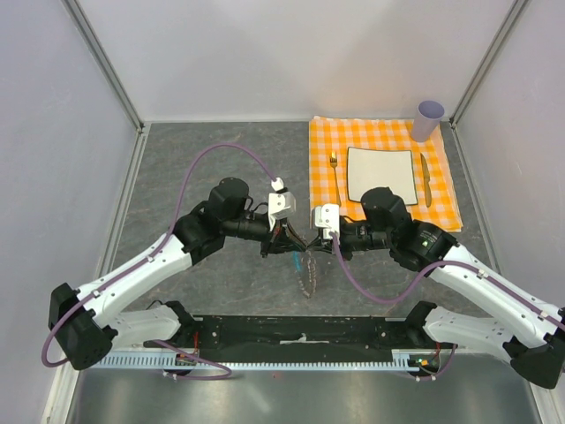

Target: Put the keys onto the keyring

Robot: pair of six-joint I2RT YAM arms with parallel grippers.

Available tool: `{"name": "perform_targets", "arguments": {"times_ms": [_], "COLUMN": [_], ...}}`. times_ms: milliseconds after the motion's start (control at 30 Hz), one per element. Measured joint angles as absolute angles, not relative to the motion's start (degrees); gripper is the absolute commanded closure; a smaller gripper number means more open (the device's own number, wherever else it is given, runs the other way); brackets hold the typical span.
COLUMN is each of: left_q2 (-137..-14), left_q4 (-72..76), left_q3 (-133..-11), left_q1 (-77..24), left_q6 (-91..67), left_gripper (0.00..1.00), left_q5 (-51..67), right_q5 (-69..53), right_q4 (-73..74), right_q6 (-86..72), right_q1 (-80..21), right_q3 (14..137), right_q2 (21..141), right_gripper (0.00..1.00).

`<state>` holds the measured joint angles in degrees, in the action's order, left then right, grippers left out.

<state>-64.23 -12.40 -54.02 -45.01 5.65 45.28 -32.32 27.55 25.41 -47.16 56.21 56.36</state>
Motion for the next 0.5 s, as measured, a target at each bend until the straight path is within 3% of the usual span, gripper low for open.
{"name": "perform_targets", "arguments": {"times_ms": [267,333,400,500], "left_q2": [-64.58,-64.47,-63.96,-61.39], "left_q4": [-12.38,-12.14,-10.74,-6.74], "left_q3": [-54.06,-54.04,-53.49,-49.91], "left_q1": [-45.12,-45.15,-45.15,-45.25], "left_q6": [5.87,5.87,5.74,4.58], "left_gripper": [0.98,0.98,0.98,0.98], "left_q5": [45.39,45.06,44.34,42.15], "right_q5": [-32.27,-31.90,-31.14,-29.87], "right_q4": [27.79,27.64,27.20,24.99], "right_q6": [25.32,25.15,24.71,23.27], "right_q1": [-47.16,-47.16,-47.16,-47.13], "right_q3": [56.21,56.21,56.18,56.16], "right_q2": [56.31,56.16,55.66,54.17], "right_gripper": [1.00,0.91,0.71,0.66]}}
